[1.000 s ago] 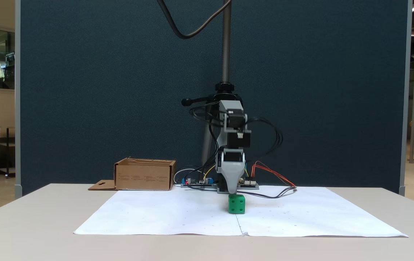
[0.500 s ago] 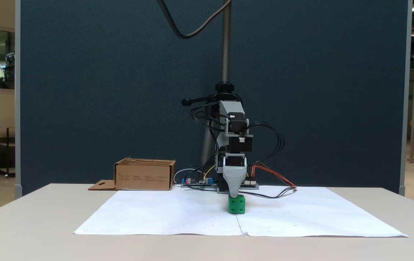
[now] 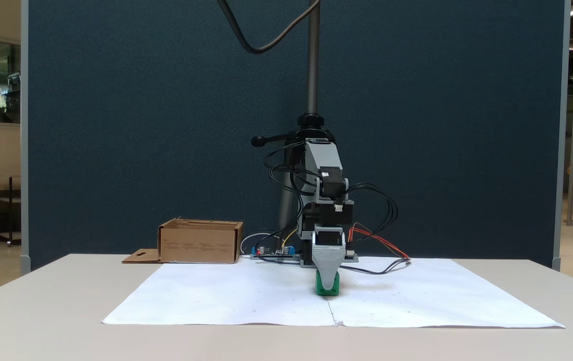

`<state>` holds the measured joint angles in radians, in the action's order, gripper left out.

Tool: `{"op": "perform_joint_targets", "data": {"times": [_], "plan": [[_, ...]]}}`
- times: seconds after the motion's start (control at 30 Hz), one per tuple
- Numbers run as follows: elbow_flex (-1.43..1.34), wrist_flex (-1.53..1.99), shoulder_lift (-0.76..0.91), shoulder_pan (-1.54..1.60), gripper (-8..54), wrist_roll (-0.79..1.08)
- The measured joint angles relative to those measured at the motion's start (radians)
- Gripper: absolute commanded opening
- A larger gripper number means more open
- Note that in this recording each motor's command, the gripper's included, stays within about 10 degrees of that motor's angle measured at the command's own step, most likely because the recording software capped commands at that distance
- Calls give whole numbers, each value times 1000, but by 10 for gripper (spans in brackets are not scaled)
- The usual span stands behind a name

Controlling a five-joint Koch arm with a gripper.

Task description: Grasp a green dice and put it in the bin.

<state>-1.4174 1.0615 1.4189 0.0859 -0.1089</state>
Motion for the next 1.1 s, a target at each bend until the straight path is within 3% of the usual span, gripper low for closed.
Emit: {"op": "perform_joint_targets", "data": {"times": [0.23,0.43,0.57,0.9,1.0,1.1], "plan": [[-2,-14,-17,-8,405,0],[-2,-15,-15,-9,318,0],[-2,-15,-15,-25,292,0],[-2,-15,-35,-18,290,0],[-2,-15,-35,-17,219,0],[-11,-15,-35,-17,208,0]]}}
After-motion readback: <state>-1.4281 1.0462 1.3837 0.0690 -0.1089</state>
